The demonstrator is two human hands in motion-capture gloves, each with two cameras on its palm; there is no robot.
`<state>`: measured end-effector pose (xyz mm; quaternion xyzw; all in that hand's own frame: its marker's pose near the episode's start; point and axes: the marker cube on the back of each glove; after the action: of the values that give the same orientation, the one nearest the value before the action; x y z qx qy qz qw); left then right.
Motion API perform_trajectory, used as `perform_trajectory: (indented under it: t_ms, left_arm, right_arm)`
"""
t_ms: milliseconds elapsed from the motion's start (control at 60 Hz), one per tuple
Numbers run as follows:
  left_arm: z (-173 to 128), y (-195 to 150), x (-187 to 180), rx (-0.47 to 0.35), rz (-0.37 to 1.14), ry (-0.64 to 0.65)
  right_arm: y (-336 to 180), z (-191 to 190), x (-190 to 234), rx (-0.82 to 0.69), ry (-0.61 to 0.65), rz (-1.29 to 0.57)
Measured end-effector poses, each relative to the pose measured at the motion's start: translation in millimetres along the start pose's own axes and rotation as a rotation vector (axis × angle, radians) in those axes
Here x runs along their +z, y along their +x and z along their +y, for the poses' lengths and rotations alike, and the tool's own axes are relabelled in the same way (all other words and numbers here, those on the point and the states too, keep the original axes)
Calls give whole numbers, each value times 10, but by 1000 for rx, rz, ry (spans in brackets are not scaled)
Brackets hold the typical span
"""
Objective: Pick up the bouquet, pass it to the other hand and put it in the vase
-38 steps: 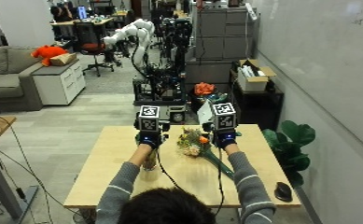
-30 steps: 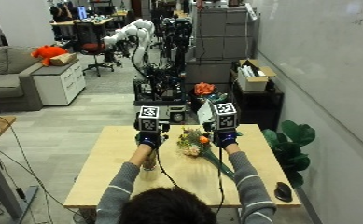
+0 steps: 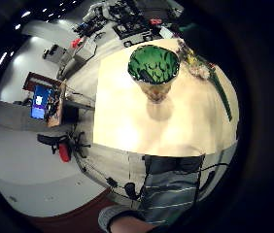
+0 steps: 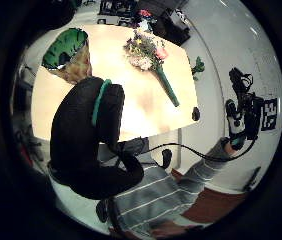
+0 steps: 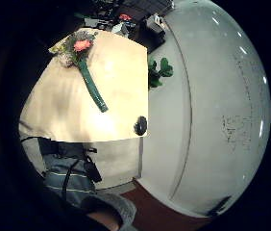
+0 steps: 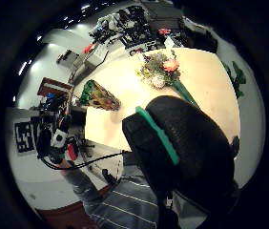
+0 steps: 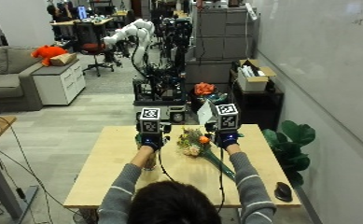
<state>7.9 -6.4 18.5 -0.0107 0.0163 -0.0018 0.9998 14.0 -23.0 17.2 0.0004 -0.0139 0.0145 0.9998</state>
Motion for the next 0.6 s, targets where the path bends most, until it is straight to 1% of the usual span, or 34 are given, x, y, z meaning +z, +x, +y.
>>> perform_trajectory:
  t_ms: [50,133,250,317,400,467,550,600]
  left_arm:
    - [14,25,23,6,1,-5]
    - [74,99,47,19,13,-17]
    - [162,214,46,37,23,-17]
    - [95,251,102,49,21,9]
    - [69,281,157,57,20,5]
    - [161,310,130,64,27,-14]
    - [107,307,201,68,29,-14]
    - [163,309,201,67,37,-30]
  right_arm:
    - [-3,101,-52,29,-2,6]
    - [43,-134,114,-19,-4,3]
    - [71,-86,105,-3,-14,6]
    - [94,-108,107,22,-7,-5]
    - [121,-141,104,37,-4,-25]
    - [175,-206,106,75,3,-34]
    - [267,-313,175,150,-19,-69]
    - [341,-420,271,202,-27,-98]
